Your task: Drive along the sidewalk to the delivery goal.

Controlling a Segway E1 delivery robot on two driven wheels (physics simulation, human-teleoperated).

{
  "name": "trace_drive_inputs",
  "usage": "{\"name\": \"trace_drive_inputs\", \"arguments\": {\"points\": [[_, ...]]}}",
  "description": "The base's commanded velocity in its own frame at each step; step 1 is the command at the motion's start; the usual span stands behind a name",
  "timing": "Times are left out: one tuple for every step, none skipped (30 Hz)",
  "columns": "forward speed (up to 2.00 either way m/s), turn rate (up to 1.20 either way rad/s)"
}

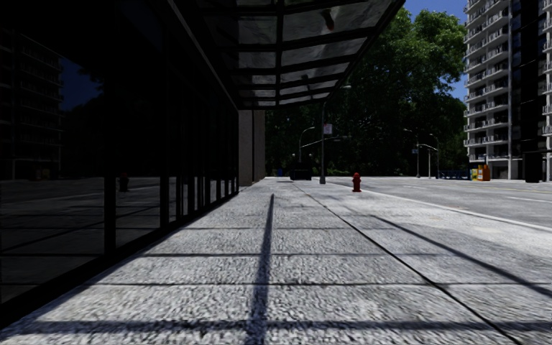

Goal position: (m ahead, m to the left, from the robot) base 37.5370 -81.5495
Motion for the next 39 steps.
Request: {"name": "trace_drive_inputs", "arguments": {"points": [[2.00, 0.00], [2.00, 0.00], [2.00, 0.00], [2.00, 0.00], [2.00, 0.00], [2.00, 0.00], [2.00, 0.00], [2.00, 0.00], [2.00, 0.00], [2.00, 0.00], [2.00, 0.00], [2.00, 0.00], [2.00, 0.00], [2.00, 0.00], [2.00, 0.00], [2.00, 0.00], [2.00, 0.00], [2.00, 0.00], [2.00, 0.00], [2.00, 0.00], [2.00, 0.00], [2.00, 0.00], [2.00, 0.00], [2.00, 0.00], [2.00, 0.00], [2.00, 0.00], [2.00, 0.00], [2.00, 0.00], [2.00, 0.00], [2.00, 0.00], [2.00, 0.00], [2.00, 0.00], [2.00, 0.00], [2.00, 0.00], [2.00, 0.00], [2.00, 0.00], [2.00, 0.00], [2.00, 0.00], [2.00, 0.00]]}}
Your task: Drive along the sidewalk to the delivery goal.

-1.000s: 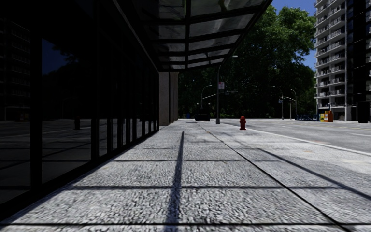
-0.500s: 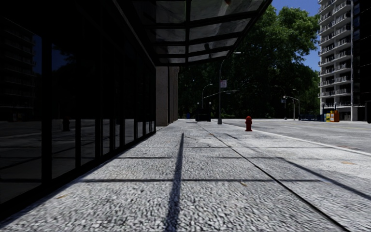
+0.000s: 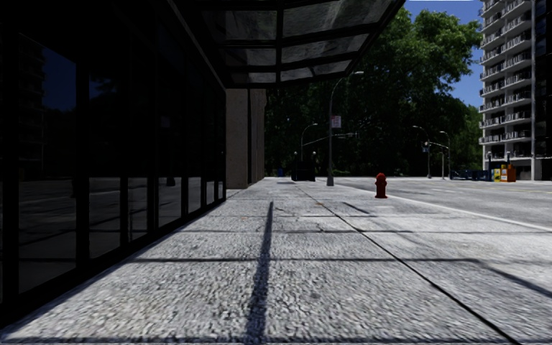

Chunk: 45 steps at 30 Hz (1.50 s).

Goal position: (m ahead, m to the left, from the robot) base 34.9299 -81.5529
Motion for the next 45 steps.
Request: {"name": "trace_drive_inputs", "arguments": {"points": [[2.00, 0.00], [2.00, 0.00], [2.00, 0.00], [2.00, 0.00], [2.00, 0.00], [2.00, 0.00], [2.00, 0.00], [2.00, 0.00], [2.00, 0.00], [2.00, 0.00], [2.00, 0.00], [2.00, 0.00], [2.00, 0.00], [2.00, 0.00], [2.00, 0.00], [2.00, 0.00], [2.00, 0.00], [2.00, 0.00], [2.00, 0.00], [2.00, 0.00], [2.00, 0.00], [2.00, 0.00], [2.00, 0.00], [2.00, 0.00], [2.00, 0.00], [2.00, 0.00], [2.00, 0.00], [2.00, 0.00], [2.00, 0.00], [2.00, 0.00], [2.00, 0.00], [2.00, 0.00], [2.00, 0.00], [2.00, 0.00], [2.00, 0.00], [2.00, 0.00], [2.00, 0.00], [2.00, 0.00], [2.00, 0.00], [2.00, 0.00], [2.00, 0.00], [2.00, 0.00], [2.00, 0.00], [2.00, 0.00], [2.00, 0.00]]}}
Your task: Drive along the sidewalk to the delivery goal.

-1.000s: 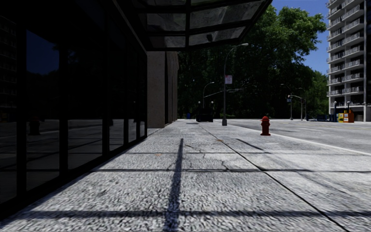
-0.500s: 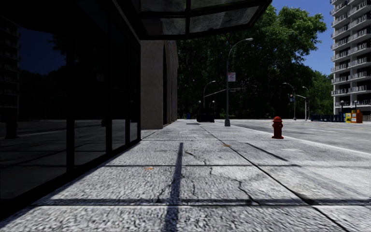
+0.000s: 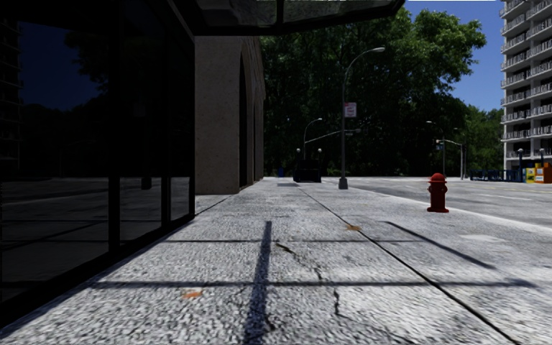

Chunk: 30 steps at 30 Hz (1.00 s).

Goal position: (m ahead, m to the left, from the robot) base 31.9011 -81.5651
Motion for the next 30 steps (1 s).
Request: {"name": "trace_drive_inputs", "arguments": {"points": [[2.00, 0.00], [2.00, 0.00], [2.00, 0.00], [2.00, 0.00], [2.00, 0.00], [2.00, 0.00], [2.00, 0.00], [2.00, 0.00], [2.00, 0.00], [2.00, 0.00], [2.00, 0.00], [2.00, 0.00], [2.00, 0.00], [2.00, 0.00], [2.00, 0.00], [2.00, 0.00], [2.00, 0.00], [2.00, 0.00], [2.00, 0.00], [2.00, 0.00], [2.00, 0.00], [2.00, 0.00], [2.00, 0.00], [2.00, 0.00], [2.00, 0.00], [2.00, 0.00], [2.00, 0.00], [2.00, 0.00], [2.00, 0.00], [2.00, 0.00]]}}
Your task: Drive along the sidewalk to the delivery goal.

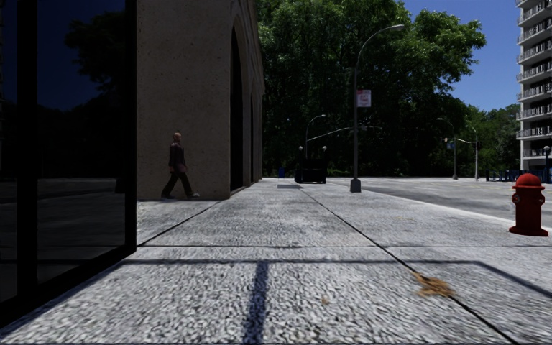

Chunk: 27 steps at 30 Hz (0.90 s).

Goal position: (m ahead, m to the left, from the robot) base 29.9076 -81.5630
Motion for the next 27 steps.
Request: {"name": "trace_drive_inputs", "arguments": {"points": [[2.00, 0.00], [2.00, 0.00], [2.00, 0.00], [2.00, 0.00], [2.00, 0.00], [2.00, 0.00], [2.00, 0.00], [2.00, 0.00], [2.00, 0.00], [2.00, 0.00], [2.00, 0.00], [2.00, 0.00], [2.00, 0.00], [2.00, 0.00], [2.00, 0.00], [2.00, 0.00], [2.00, 0.00], [2.00, 0.00], [2.00, 0.00], [2.00, 0.00], [2.00, 0.00], [2.00, 0.00], [2.00, 0.00], [2.00, 0.00], [2.00, 0.00], [2.00, 0.00], [2.00, 0.00]]}}
